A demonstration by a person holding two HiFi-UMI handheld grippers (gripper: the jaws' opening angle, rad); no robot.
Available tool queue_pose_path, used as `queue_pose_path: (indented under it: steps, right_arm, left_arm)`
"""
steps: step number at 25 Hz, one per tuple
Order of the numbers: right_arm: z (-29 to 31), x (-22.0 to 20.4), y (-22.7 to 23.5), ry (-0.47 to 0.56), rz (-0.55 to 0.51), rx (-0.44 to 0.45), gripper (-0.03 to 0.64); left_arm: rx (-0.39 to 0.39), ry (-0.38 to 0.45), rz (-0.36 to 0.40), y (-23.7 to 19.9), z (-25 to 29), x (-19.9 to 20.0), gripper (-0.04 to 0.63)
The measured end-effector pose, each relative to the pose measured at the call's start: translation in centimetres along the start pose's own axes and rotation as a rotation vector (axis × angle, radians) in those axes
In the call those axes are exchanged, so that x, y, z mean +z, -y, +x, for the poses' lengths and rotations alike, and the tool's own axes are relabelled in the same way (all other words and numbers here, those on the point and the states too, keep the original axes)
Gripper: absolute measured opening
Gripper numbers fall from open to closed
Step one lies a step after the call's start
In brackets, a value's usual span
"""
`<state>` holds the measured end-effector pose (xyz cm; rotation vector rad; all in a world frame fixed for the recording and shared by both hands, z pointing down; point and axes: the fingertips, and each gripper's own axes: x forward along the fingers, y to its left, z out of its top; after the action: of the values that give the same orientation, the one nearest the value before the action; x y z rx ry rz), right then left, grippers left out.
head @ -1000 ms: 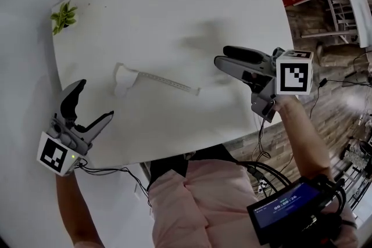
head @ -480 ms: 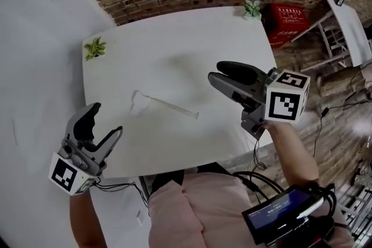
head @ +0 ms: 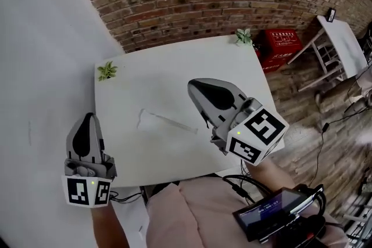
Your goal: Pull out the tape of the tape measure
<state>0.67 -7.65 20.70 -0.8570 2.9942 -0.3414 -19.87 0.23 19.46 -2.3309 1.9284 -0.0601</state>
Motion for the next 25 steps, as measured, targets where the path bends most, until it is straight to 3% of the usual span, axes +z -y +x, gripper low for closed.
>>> queue_pose_path:
  steps: [9,25]
  right_arm:
    - [0.5,-0.8,-0.9,0.019,-0.140,-0.095,0.006]
    - [0.4,-1.6,-0.5,0.017,-0.158,-0.130,0.005]
  left_arm:
    - [0.156,-0.038,-0.018,0.1,0.5,0.1,0.008]
    - [0.104,-0.016,-0.027,2.2,2.0,-0.1,0.008]
